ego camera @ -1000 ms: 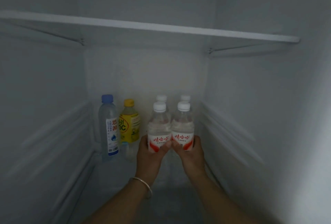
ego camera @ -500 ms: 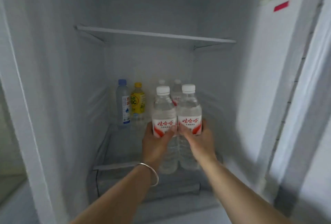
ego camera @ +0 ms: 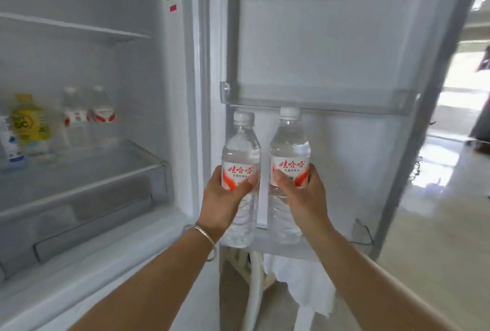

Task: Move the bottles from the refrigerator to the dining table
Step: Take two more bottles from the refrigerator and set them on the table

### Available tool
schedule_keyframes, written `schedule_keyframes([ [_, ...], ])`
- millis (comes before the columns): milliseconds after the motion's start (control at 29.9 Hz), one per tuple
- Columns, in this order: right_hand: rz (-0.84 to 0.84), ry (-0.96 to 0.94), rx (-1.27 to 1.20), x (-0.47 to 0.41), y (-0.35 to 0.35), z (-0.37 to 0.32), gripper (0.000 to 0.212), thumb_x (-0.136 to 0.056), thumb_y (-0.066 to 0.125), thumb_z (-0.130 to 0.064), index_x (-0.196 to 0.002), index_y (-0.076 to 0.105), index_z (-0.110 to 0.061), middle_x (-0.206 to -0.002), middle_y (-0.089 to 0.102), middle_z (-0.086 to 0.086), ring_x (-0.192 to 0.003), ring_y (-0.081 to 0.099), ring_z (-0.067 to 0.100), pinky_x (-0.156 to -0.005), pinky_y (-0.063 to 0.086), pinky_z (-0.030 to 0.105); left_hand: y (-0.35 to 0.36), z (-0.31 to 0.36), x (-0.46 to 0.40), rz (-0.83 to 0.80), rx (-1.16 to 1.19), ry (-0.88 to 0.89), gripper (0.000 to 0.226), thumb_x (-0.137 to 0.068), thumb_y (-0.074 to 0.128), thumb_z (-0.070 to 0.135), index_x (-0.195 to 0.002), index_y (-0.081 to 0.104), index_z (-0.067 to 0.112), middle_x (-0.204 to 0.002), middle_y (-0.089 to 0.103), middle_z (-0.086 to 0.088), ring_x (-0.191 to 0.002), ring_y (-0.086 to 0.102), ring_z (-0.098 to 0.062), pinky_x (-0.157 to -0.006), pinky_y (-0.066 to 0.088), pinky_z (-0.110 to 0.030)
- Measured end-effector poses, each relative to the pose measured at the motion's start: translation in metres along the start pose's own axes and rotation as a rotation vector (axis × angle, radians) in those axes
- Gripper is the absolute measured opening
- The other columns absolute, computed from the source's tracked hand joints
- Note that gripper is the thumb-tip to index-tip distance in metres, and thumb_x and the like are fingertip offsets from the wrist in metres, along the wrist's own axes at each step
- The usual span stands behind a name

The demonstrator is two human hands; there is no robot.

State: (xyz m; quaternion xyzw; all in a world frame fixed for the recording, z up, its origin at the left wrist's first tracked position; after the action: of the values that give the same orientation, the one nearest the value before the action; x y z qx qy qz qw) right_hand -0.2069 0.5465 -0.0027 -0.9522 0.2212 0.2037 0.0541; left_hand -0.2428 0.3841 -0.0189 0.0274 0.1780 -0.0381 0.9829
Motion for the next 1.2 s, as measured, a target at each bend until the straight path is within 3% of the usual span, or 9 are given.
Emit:
schedule_keyframes([
  [167, 0.235, 0.049, 0.143, 0.021, -0.158, 0.011, 0.036, -0.065, 0.075, -0.041, -0.093, 0.056, -0.028, -0.088, 0.067, -0.007, -0.084, 0.066, 0.016, -0.077, 0.057, 0.037, 0.149, 0.002, 0.046, -0.178, 0.047, -0.045, 0.071, -0.049, 0.075, 0.064, -0.104, 0.063, 0.021, -0.097, 0.073, 0.001, -0.090, 0.070, -0.016, -0.081, 0.055, -0.034],
  [335, 0.364, 0.076, 0.247, 0.043, -0.317, 0.023, 0.030, -0.067, 0.078, -0.038, -0.080, 0.052, -0.029, -0.080, 0.065, -0.006, -0.079, 0.065, 0.021, -0.077, 0.056, 0.042, 0.302, -0.011, 0.098, -0.282, 0.126, -0.118, 0.058, -0.062, 0.078, 0.048, -0.108, 0.064, 0.017, -0.099, 0.073, -0.003, -0.091, 0.071, -0.022, -0.080, 0.057, -0.032],
  [435, 0.392, 0.121, 0.299, 0.048, -0.395, 0.034, 0.046, -0.056, 0.073, -0.053, -0.088, 0.054, -0.027, -0.082, 0.064, -0.008, -0.080, 0.066, 0.018, -0.079, 0.056, 0.044, 0.382, -0.018, 0.127, -0.319, 0.230, -0.175, 0.044, -0.073, 0.073, 0.034, -0.110, 0.063, 0.012, -0.100, 0.073, -0.011, -0.088, 0.072, -0.026, -0.072, 0.060, -0.031],
  [569, 0.370, 0.164, 0.384, 0.040, -0.464, 0.054, 0.047, -0.064, 0.074, -0.051, -0.096, 0.054, -0.023, -0.086, 0.065, -0.006, -0.081, 0.066, 0.017, -0.077, 0.057, 0.041, 0.455, -0.028, 0.140, -0.348, 0.234, -0.241, 0.042, -0.075, 0.074, 0.035, -0.107, 0.065, 0.010, -0.097, 0.073, -0.011, -0.087, 0.072, -0.028, -0.080, 0.058, -0.044],
  [703, 0.375, 0.197, 0.385, 0.010, -0.506, 0.080, 0.046, -0.068, 0.075, -0.047, -0.100, 0.055, -0.019, -0.085, 0.063, -0.007, -0.080, 0.064, 0.016, -0.074, 0.054, 0.033, 0.496, -0.047, 0.123, -0.355, 0.166, -0.231, 0.053, -0.062, 0.075, 0.047, -0.105, 0.065, 0.018, -0.096, 0.075, -0.006, -0.087, 0.072, -0.024, -0.085, 0.056, -0.046],
  [904, 0.329, 0.217, 0.388, -0.067, -0.524, 0.136, 0.039, -0.071, 0.076, -0.041, -0.096, 0.056, -0.020, -0.082, 0.063, -0.007, -0.080, 0.063, 0.017, -0.072, 0.050, 0.031, 0.542, -0.101, 0.053, -0.308, 0.074, -0.282, 0.067, -0.050, 0.075, 0.060, -0.102, 0.065, 0.018, -0.094, 0.074, -0.004, -0.085, 0.072, -0.024, -0.086, 0.056, -0.048],
  [1104, 0.271, 0.207, 0.388, -0.192, -0.516, 0.188, 0.037, -0.069, 0.078, -0.042, -0.090, 0.056, -0.022, -0.078, 0.064, -0.008, -0.075, 0.064, 0.017, -0.068, 0.051, 0.030, 0.585, -0.144, -0.063, -0.225, 0.076, -0.273, 0.058, -0.062, 0.076, 0.054, -0.105, 0.064, 0.018, -0.097, 0.073, -0.004, -0.088, 0.071, -0.024, -0.083, 0.055, -0.042],
  [1205, 0.257, 0.214, 0.326, -0.252, -0.506, 0.211, 0.047, -0.056, 0.077, -0.055, -0.085, 0.055, -0.026, -0.076, 0.065, -0.010, -0.072, 0.065, 0.014, -0.061, 0.051, 0.024, 0.604, -0.154, -0.121, -0.182, 0.084, -0.268, 0.057, -0.063, 0.075, 0.055, -0.106, 0.063, 0.019, -0.097, 0.073, -0.003, -0.088, 0.069, -0.022, -0.073, 0.052, -0.035],
])
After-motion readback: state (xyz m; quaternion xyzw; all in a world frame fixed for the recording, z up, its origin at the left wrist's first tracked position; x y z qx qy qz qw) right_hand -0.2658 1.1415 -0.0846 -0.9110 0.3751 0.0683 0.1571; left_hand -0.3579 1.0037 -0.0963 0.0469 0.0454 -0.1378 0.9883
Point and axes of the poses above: each hand's wrist, its own x-axis away from the middle knuckle, its own y-axis out of the palm, z = x × y, the point moved 4 cm from there along -x, towards the middle knuckle
